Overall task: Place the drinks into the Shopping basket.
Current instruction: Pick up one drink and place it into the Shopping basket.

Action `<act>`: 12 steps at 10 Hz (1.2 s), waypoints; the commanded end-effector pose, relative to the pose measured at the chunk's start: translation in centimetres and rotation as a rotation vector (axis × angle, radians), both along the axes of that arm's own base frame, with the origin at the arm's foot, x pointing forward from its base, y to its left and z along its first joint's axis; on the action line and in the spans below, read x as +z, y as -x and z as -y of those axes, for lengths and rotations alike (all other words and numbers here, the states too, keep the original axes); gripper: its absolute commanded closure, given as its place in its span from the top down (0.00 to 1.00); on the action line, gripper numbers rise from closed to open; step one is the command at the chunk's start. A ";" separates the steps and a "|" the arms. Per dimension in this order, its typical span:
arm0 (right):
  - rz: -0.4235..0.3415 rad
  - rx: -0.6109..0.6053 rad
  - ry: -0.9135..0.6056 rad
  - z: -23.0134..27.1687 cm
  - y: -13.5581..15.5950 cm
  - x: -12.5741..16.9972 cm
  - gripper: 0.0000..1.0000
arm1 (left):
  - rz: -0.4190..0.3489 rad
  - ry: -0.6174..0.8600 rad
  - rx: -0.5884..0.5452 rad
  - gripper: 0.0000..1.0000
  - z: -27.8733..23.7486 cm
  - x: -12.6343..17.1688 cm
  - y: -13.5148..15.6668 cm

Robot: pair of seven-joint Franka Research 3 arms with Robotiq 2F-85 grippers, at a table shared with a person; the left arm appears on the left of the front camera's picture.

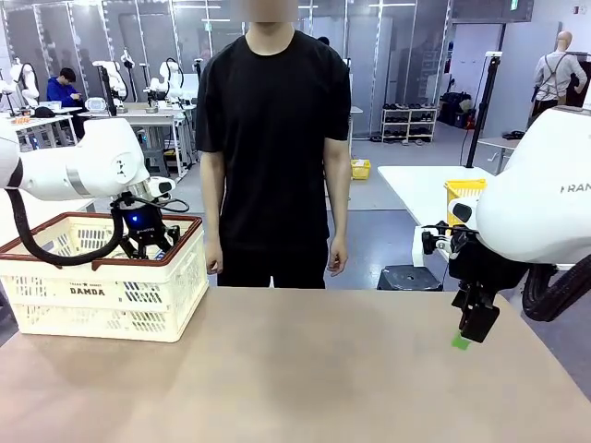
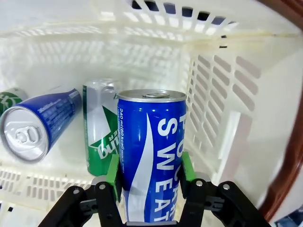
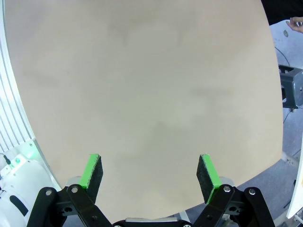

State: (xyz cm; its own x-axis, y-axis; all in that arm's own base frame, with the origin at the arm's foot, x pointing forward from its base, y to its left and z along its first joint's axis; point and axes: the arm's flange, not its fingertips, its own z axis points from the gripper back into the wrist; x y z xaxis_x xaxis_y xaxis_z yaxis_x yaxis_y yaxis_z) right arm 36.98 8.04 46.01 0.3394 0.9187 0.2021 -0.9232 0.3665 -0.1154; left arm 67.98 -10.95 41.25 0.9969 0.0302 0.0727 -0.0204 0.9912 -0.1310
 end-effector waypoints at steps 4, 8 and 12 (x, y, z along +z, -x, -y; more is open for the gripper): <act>-0.001 -0.003 0.009 0.0 0.0 0.1 1.00 | -0.030 0.010 0.022 0.57 0.2 -3.1 -2.1; -0.001 -0.003 0.009 0.0 0.0 0.1 1.00 | -0.055 -0.007 -0.003 0.57 -0.3 -4.9 -3.2; -0.001 -0.003 0.009 0.0 0.0 0.1 1.00 | -0.074 -0.017 -0.013 0.57 -0.9 -6.4 -3.7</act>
